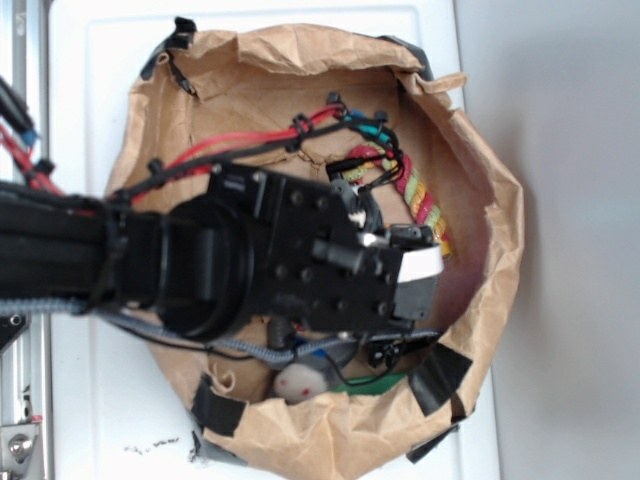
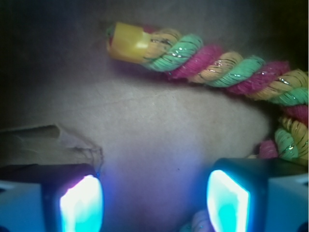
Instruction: Grab the multicolored rope.
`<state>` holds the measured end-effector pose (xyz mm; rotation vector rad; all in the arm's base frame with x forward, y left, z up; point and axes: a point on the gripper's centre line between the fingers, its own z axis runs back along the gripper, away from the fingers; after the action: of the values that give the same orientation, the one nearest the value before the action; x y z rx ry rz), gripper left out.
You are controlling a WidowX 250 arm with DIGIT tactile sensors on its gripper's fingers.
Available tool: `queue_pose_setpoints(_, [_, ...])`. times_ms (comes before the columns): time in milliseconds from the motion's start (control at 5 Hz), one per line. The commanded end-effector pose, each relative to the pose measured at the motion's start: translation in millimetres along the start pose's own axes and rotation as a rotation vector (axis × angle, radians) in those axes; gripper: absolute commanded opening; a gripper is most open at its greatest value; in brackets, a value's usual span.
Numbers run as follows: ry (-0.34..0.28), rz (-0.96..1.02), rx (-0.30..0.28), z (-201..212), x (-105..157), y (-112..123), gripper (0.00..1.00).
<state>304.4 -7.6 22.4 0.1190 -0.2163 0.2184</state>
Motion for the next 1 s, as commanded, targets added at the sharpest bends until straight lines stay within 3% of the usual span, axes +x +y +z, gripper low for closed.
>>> queue_pose_setpoints(0, [-0.032,0.021,-0.011,17.0,-3.0,2.9,0.05])
queue_pose_setpoints(200, [-0.005,0.008,-0.021,30.7,-5.6,8.8,0.49])
queue_pose_setpoints(400, [0.051,-0.008,-0.036,49.9,-4.6,16.5,1.00])
queue_pose_setpoints(800, [0.174,0.186,-0.046,76.4,-4.5,41.0,1.00])
